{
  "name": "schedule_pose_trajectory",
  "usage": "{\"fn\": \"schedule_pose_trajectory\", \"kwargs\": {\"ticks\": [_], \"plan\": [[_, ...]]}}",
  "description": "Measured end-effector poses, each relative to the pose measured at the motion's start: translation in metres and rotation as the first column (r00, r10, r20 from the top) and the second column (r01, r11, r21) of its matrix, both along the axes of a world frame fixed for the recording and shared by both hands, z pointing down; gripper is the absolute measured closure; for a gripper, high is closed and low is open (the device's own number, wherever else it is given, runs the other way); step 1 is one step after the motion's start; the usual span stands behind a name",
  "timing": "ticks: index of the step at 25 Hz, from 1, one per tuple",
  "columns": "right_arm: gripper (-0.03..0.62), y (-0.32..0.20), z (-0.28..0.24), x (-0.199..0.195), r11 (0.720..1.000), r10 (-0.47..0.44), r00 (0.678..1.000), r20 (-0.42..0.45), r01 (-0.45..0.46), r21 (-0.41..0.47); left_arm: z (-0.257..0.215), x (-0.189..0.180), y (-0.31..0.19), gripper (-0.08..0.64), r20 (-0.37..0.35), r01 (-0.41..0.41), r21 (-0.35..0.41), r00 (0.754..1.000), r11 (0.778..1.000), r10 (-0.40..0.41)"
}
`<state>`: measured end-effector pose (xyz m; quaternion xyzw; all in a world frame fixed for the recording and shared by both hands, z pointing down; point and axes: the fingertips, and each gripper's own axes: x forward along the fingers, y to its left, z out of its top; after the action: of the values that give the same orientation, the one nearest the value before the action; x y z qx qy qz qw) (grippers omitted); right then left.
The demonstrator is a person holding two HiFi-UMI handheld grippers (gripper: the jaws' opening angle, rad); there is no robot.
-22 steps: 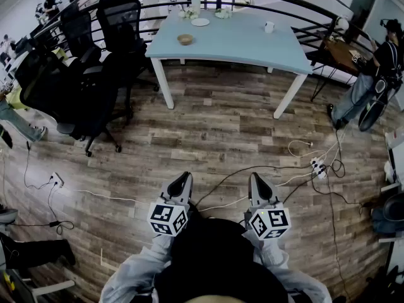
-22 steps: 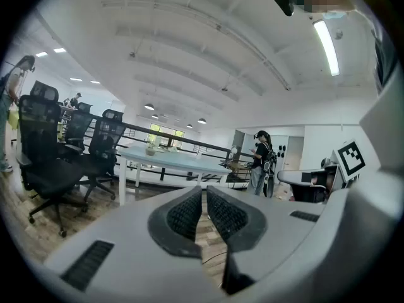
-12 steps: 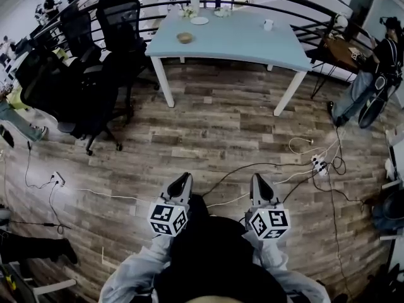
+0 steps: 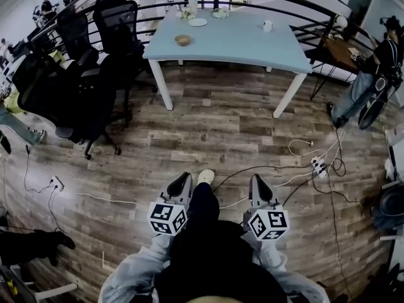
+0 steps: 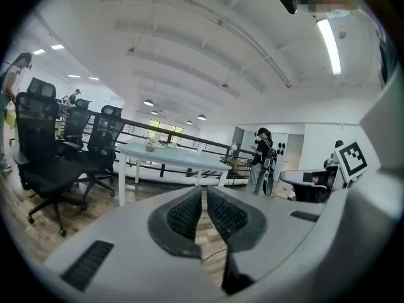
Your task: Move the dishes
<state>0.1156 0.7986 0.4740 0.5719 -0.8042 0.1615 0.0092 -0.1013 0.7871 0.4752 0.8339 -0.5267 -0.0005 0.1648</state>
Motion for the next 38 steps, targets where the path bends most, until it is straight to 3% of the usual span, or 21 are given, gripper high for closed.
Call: {"fn": "schedule_pose_trajectory", "kwargs": {"ticks": [11,21,38], "plan": [[0.588,-0.111,-0.004,-0.020,0.999,-0.038,0.999,-0.010,0.038,-0.012,-0.002,-0.017,-0.105,0.522,-0.006,0.036,-0.008,0.999,0.999,-0.036],[0.588,-0.231,-0.024,-0.036,0.999,-0.030,0.999,-0.016,0.030,-0.023,-0.031,-0.029,-0.226,0.522,0.012,0.016,0.010,1.000,1.000,-0.016],[0.588,-0.377,-0.015,-0.076,0.999,0.013,1.000,-0.017,-0.013,-0.040,-0.021,-0.070,-0.377,0.522,0.017,-0.034,0.001,0.999,0.999,0.034]]}}
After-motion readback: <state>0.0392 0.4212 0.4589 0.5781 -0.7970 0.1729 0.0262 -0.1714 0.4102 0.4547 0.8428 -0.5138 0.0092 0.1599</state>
